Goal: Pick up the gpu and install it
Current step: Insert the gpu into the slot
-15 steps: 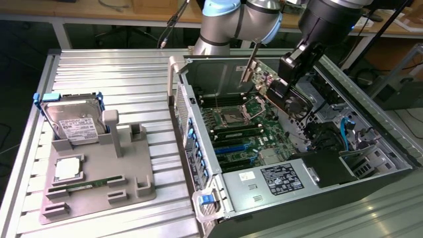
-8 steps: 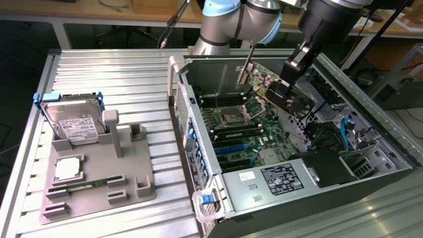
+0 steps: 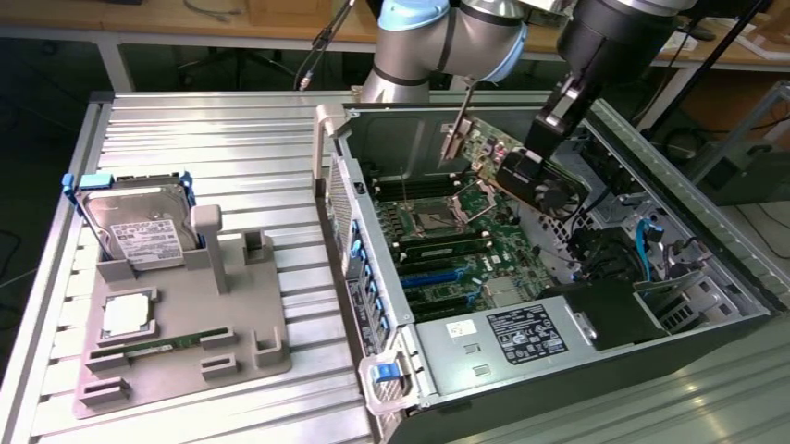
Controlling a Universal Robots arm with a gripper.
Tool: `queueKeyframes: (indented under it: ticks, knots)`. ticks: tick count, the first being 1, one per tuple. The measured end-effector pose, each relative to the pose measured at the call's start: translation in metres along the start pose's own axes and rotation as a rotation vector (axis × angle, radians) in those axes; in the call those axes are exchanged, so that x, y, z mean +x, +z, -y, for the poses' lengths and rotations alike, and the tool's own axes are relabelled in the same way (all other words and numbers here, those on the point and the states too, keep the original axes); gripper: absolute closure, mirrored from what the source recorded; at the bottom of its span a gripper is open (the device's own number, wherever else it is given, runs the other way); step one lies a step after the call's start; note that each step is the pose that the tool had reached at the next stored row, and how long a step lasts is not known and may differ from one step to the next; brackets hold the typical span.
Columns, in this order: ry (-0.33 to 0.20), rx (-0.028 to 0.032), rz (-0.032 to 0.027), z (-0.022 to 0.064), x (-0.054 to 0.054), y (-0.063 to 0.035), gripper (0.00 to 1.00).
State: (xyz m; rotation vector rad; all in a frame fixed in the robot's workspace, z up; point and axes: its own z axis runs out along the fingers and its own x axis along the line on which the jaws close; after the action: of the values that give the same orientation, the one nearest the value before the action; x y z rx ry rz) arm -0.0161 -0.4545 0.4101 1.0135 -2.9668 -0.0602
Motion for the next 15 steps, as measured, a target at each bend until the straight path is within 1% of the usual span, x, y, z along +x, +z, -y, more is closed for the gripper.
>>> queueKeyframes:
  ticks: [7,15]
  knots:
    - [-0.034,-0.0002,-0.0014,0.0,0.0,0.0,0.73]
    - [-0.091,-0.0007,-0.0035,0.0,0.0,0.0,0.73]
